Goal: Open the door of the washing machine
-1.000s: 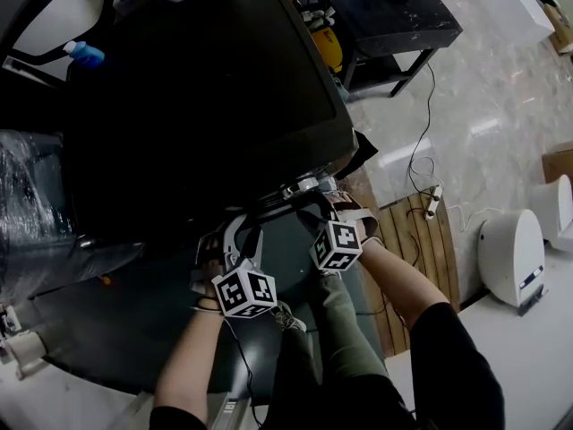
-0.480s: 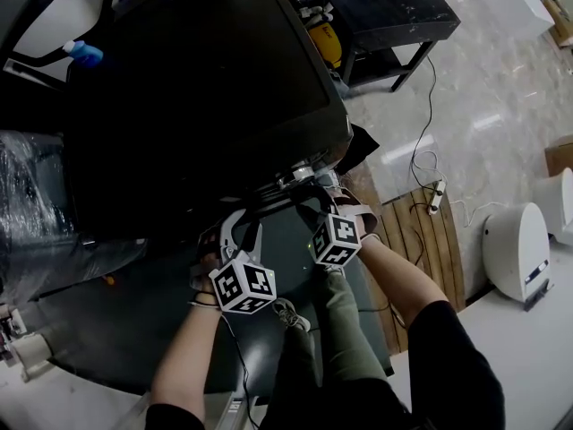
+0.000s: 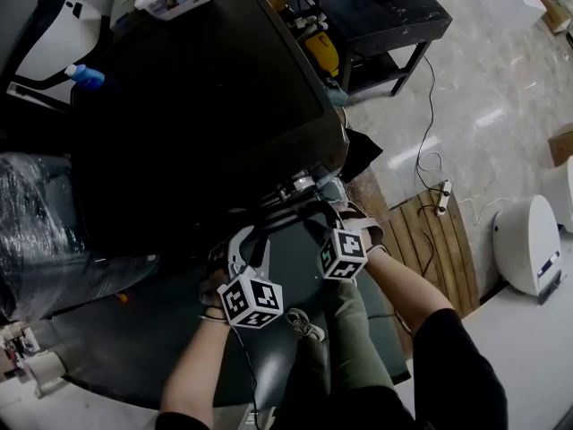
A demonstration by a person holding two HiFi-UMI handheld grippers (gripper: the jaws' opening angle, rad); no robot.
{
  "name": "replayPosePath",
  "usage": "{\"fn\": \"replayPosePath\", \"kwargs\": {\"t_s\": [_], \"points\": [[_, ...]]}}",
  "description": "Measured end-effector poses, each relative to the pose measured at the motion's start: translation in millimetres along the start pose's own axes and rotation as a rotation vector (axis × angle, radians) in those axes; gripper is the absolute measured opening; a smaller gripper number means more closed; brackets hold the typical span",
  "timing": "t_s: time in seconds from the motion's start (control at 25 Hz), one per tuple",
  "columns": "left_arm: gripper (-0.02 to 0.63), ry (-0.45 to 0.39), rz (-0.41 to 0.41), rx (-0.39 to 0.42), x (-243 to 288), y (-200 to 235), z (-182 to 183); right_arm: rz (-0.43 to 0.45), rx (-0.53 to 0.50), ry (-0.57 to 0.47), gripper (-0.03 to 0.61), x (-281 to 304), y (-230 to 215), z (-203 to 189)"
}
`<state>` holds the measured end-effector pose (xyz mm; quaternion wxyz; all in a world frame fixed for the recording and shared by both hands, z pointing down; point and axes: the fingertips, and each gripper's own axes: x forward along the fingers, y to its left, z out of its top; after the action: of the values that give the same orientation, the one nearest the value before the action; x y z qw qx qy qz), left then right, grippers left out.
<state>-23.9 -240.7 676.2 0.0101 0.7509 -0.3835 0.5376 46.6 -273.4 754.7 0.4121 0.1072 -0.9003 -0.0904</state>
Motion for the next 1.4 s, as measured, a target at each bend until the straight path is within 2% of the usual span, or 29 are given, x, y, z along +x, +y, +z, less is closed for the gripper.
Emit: {"fn": "replayPosePath", "kwargs": {"t_s": [0.12, 0.24, 0.4, 0.56, 0.8, 0.96, 1.12, 1.24, 1.4], "points": [[0.143, -0.025, -0.075, 0.076, -21.7, -37.6, -7.9, 0.087, 0.011, -0.053, 0.12, -22.7, 53.7, -8.4], [0.159, -0.064, -0.051, 0.135, -37.9, -63.8, -16.2, 0.06, 0.095, -0.07, 0.123, -37.2, 92.8, -12.5], [0.17, -0.062, -0.045, 0.139, -46.1, -80.6, -24.5, 0.016, 0.168, -0.053, 0.121, -45.0, 117.6, -15.7], [0.176, -0.057, -0.059, 0.148, -54.8, -95.0, -34.7, 0.032, 0.252, -0.036, 0.12, -52.7, 141.1, -13.6], [0.186, -0.02, -0.082, 0.165, -74.0, -116.4, -52.0, 0.045, 0.405, -0.057, 0.16, -85.5, 178.1, 5.1], [0.203, -0.021, -0.062, 0.153, -90.4, -131.0, -68.1, 0.018, 0.499, -0.078, 0.166, -115.0, 192.3, 19.6], [0.239, -0.036, -0.008, 0.078, -108.0, -140.7, -86.4, -0.025, 0.604, -0.091, 0.163, -138.2, 195.1, 32.1], [0.252, -0.02, 0.031, 0.019, -121.7, -150.1, -103.2, -0.048, 0.608, -0.103, 0.163, -148.5, 196.4, 46.1], [0.265, 0.017, 0.046, 0.029, -139.6, -163.7, -128.1, -0.043, 0.588, -0.116, 0.163, -153.5, 203.5, 68.6]]}}
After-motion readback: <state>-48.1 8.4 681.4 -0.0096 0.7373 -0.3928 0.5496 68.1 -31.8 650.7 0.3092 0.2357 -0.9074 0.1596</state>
